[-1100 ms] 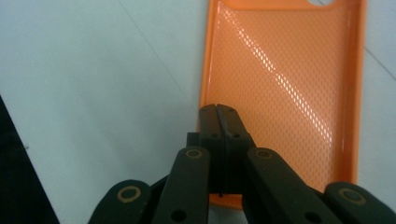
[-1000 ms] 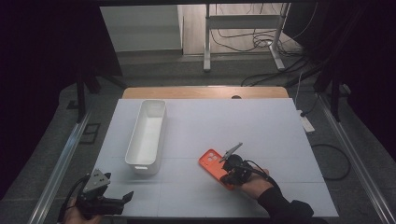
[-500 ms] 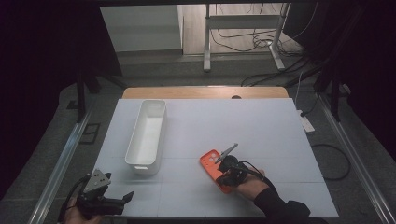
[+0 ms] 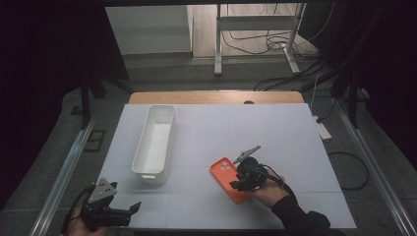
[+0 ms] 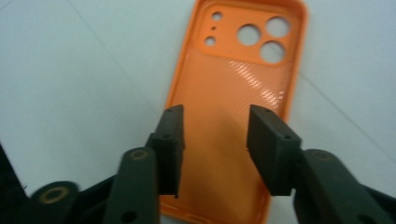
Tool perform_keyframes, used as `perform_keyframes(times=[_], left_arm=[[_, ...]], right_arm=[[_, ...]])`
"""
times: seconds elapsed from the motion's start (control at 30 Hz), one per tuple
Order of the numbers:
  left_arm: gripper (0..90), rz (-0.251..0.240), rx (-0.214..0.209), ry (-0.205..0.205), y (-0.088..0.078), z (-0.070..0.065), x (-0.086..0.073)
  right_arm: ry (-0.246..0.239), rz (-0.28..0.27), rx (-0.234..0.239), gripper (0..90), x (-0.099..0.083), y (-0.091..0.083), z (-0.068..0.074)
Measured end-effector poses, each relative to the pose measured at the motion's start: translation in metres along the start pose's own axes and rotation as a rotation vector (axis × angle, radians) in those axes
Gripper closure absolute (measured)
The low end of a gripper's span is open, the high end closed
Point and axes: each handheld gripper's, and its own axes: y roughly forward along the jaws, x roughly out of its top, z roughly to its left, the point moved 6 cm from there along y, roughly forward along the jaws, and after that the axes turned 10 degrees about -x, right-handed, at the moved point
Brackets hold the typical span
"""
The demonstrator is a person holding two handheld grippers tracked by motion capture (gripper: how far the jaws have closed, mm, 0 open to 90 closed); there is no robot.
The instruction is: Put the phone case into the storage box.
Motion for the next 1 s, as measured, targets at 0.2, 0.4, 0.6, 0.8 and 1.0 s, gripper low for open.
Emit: perform_keyframes(times=[0.2, 0.4, 0.6, 0.8, 1.0], left_arm=[[0.9, 0.001, 0.000, 0.001, 0.000, 0.000, 0.000], [0.9, 0.002, 0.001, 0.002, 0.000, 0.000, 0.000], [1.0, 0.003, 0.001, 0.002, 0.000, 0.000, 0.000], [1.0, 0.003, 0.000, 0.001, 0.000, 0.000, 0.000], [1.0, 0.005, 0.000, 0.001, 0.000, 0.000, 0.000]], right_arm=[[0.021, -0.034, -0.023, 34.4, 0.004, -0.005, -0.008], [0.051, -0.047, -0.020, 22.1, 0.005, -0.006, -0.013], [0.052, -0.061, -0.065, 7.9, 0.005, -0.005, -0.018], [0.028, -0.071, -0.093, 0.1, 0.003, -0.001, -0.022], [0.023, -0.071, -0.109, 0.0, -0.001, 0.002, -0.029]])
